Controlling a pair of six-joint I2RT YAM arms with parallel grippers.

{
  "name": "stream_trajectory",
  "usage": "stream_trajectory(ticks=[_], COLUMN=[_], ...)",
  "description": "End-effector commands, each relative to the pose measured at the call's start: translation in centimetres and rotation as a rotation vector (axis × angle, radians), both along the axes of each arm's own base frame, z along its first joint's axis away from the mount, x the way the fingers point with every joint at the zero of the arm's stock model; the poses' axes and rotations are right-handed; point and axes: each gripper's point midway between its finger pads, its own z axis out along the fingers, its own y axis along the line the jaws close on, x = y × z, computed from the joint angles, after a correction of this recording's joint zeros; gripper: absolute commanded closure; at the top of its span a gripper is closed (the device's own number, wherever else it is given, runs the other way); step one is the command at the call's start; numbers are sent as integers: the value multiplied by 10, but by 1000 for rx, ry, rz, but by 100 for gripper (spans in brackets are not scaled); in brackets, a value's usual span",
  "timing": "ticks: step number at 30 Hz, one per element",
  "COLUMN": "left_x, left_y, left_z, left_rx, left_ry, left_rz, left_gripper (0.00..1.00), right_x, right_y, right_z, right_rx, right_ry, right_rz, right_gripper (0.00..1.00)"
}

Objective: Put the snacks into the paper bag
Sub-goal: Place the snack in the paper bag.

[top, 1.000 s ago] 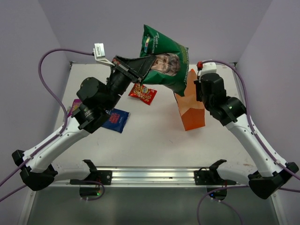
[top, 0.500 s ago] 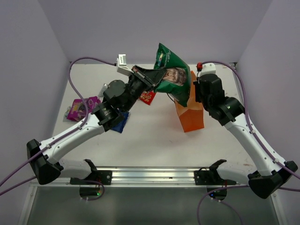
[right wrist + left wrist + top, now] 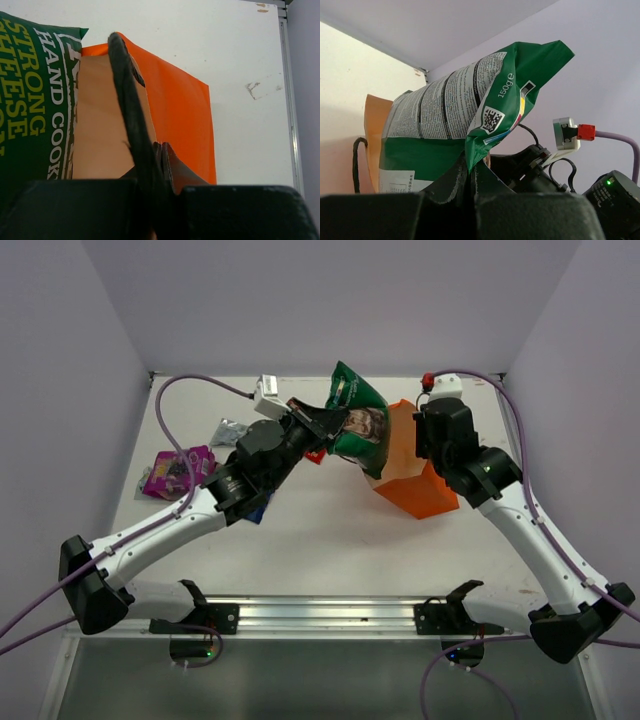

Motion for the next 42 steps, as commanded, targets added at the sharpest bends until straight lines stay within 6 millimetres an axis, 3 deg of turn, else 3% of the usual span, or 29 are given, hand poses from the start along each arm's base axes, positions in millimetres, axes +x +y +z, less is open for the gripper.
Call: stream_trajectory(ticks=[1,3,6,10,14,23,32,35,39,42], left_x=[1,-1,-9,-27,-44,-49,-42,-44,-54,-63], left_y=[1,-2,-3,4,1,-2,-15,-10,-4,-6], left_z=[12,4,9,34,41,28,0,11,47,49], left_rx=[-47,-62,-101,-157,-180,-224,-195,-202,-149,-106], left_ry=[1,24,13,-31,-40,6,71,38,-98,-99], left_rz=[27,7,-24,-65,-114,-132,-135,-132,-163,-212], left_gripper=[98,98,98,98,98,97,97,97,95,95], right_x=[5,5,7,8,9,10,10,10,9,9], right_y=[6,9,9,6,3,5,16,18,17,17], right_z=[9,9,2,-5,-4,-8,-7,-9,-8,-5], right_rx=[75,102,99,103,119,178,184,184,182,188], right_ry=[-53,-59,-46,-40,-54,-81,-80,-76,-83,-98], right_rz=[-21,-24,-45,-85,-119,-153,-118,-112,-106,-103], right_gripper=[100,100,100,100,100,100,100,100,100,100])
